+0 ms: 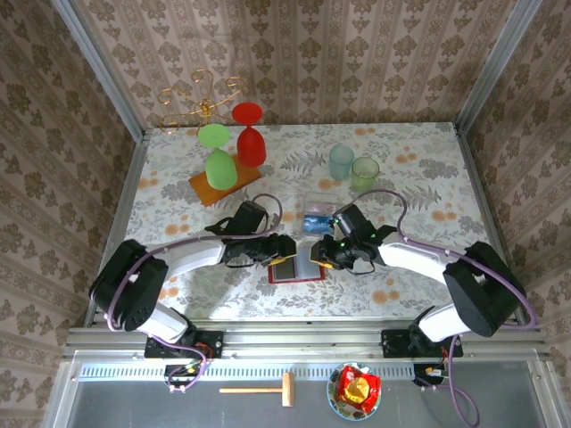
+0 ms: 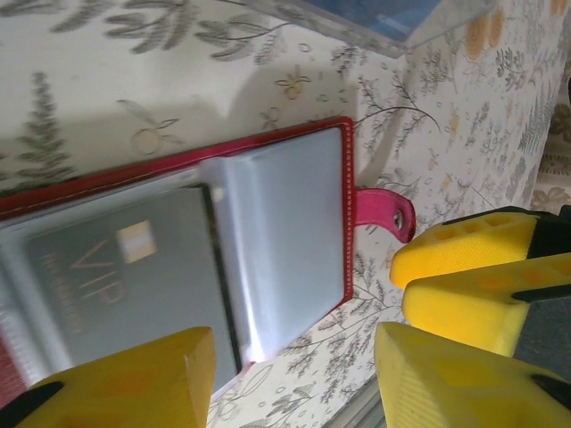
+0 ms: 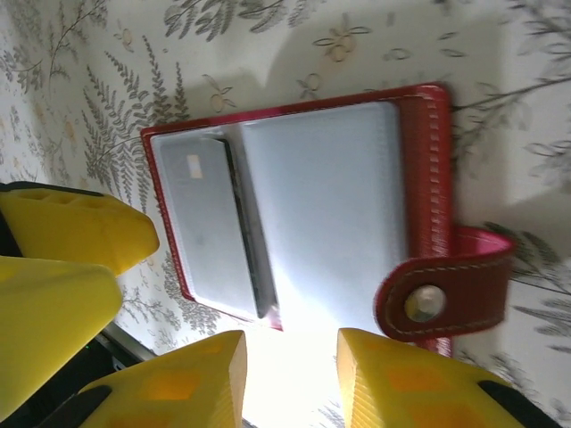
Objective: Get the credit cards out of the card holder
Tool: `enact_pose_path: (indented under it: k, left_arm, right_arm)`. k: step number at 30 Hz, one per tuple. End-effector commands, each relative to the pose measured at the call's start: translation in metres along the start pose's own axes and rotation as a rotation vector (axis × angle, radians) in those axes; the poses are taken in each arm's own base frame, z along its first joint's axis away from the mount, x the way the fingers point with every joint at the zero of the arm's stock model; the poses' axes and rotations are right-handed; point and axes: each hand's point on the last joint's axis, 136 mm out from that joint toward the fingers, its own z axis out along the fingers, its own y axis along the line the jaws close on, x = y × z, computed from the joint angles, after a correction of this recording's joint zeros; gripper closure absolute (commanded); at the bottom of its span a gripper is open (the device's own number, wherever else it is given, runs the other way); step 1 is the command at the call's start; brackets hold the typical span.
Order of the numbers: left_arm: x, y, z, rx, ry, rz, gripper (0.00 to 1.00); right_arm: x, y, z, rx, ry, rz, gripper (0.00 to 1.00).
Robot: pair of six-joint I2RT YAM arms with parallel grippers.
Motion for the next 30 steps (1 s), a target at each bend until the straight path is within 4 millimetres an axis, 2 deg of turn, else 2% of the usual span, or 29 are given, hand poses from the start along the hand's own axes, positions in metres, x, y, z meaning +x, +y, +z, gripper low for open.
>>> enact_pose_path:
  k: [1, 6, 15, 22, 30]
  left_arm:
    - [0.002, 0.013, -0.008, -0.023, -0.021, -0.018, 0.50]
    - [0.007, 0.027, -0.010, -0.038, -0.023, -0.043, 0.53]
    - [0.010, 0.044, -0.007, -0.060, -0.019, -0.067, 0.53]
    - [0.012, 0.051, -0.008, -0.070, -0.017, -0.074, 0.53]
    - [0.012, 0.054, -0.008, -0.066, -0.013, -0.085, 0.53]
  right_arm:
    - [-0.004, 0.019, 0.008, -0.032, 0.010, -0.012, 0.69]
    - [-0.002, 0.029, 0.019, -0.034, 0.041, -0.029, 0.72]
    - [-0.002, 0.043, 0.034, -0.040, 0.076, -0.048, 0.75]
    - [-0.001, 0.049, 0.044, -0.042, 0.102, -0.053, 0.79]
    - [0.001, 0.047, 0.055, -0.025, 0.127, -0.055, 0.79]
